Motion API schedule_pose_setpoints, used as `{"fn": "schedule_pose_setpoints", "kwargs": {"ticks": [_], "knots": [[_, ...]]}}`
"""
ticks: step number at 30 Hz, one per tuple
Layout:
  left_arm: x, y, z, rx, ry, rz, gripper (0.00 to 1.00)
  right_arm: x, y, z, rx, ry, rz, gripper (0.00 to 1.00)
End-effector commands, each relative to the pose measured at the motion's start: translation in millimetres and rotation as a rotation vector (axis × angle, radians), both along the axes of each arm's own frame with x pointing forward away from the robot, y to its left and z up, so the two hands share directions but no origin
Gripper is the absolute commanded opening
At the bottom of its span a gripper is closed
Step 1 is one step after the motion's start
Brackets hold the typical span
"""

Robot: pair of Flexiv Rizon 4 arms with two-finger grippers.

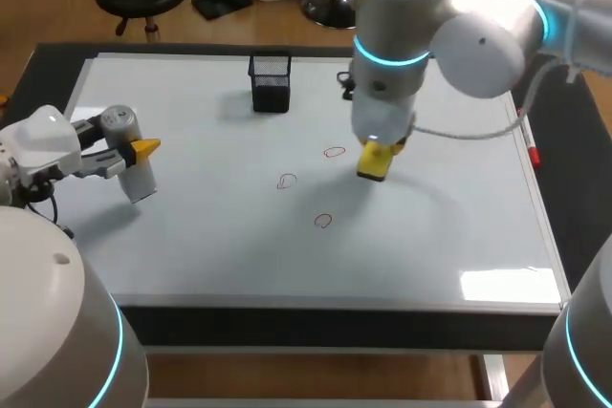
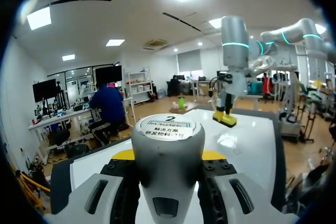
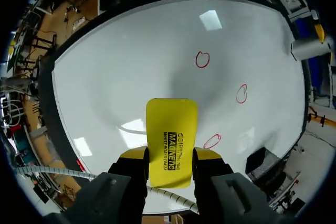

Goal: Pick up the inspection probe, press it on each red-marked spot on the whiteboard one by one, put down the probe, pick up the eraser, and wipe off all the red marks.

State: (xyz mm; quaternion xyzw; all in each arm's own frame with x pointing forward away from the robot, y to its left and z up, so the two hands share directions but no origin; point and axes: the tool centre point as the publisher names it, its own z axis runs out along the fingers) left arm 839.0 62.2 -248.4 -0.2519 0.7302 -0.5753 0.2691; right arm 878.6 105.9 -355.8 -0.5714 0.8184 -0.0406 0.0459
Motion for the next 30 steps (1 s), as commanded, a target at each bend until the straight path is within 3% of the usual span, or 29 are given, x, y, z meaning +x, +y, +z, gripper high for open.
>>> {"fn": "schedule_pose_setpoints", "kwargs": {"ticks": [1,11,30], "knots": [[0.7,-1.1,1.0,0.001,0.0,0.003,0.0,-3.2,26.0,2.4,-0.038,-0.018,0.053,0.0],[0.7,-1.1,1.0,0.001,0.0,0.003,0.0,-15.2,66.5,3.6,-0.016,0.024,0.216,0.0],[0.7,-1.1,1.0,0.001,0.0,0.003,0.0,-14.2,68.6,-1.0,-0.003,0.04,0.229,0.0]]}}
